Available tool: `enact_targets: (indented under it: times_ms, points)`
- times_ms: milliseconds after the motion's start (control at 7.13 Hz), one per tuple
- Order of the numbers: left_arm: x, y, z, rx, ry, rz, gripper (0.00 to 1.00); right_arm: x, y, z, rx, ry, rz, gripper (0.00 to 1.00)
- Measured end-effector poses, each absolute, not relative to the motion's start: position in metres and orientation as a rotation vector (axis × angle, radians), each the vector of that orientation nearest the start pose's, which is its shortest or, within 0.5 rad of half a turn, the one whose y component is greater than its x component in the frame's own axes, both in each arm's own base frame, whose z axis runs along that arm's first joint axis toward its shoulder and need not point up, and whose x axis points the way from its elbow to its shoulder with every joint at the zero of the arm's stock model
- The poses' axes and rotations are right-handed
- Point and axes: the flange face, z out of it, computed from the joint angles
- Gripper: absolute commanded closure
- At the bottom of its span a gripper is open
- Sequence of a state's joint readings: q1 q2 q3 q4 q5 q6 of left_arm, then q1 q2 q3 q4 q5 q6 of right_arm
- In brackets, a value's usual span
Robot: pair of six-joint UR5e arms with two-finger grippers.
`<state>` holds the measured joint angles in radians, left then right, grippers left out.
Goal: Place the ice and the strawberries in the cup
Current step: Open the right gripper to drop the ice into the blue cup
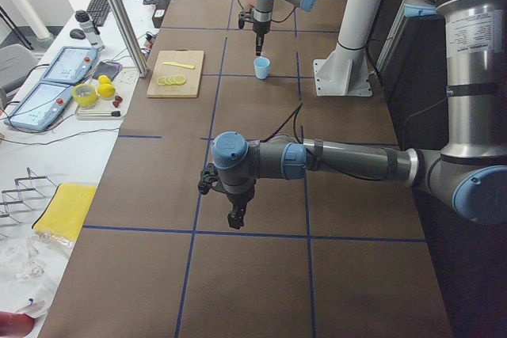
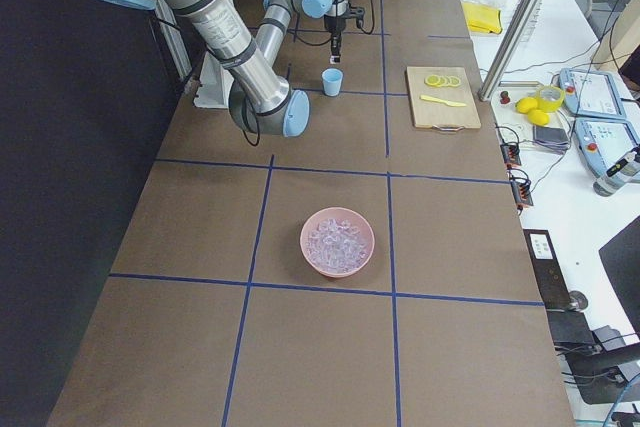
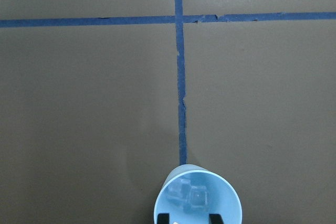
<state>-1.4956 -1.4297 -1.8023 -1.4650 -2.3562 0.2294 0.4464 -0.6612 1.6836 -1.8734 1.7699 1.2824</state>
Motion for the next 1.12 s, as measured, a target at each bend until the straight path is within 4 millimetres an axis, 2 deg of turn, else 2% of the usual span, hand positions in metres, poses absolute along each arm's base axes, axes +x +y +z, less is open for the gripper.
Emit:
enact_targets:
  times_ms: [140, 281, 982, 1122]
  points:
    - [-0.030, -0.433, 0.621, 0.044, 0.787, 0.283, 0.00, -0.565, -0.394, 0.098, 0.082, -0.735, 0.079, 0.28]
    - [-0.030, -0.433, 0.621, 0.044, 0.787, 0.283, 0.00, -0.565, -0.394, 0.099, 0.083, -0.732, 0.080, 0.02]
    - [-0.030, -0.433, 0.620, 0.046, 0.787, 0.284, 0.00, -0.560, -0.397, 0.104, 0.108, -0.724, 0.087, 0.01]
    - [-0.031, -0.433, 0.619, 0.050, 0.785, 0.286, 0.00, -0.549, -0.408, 0.110, 0.110, -0.722, 0.097, 0.01]
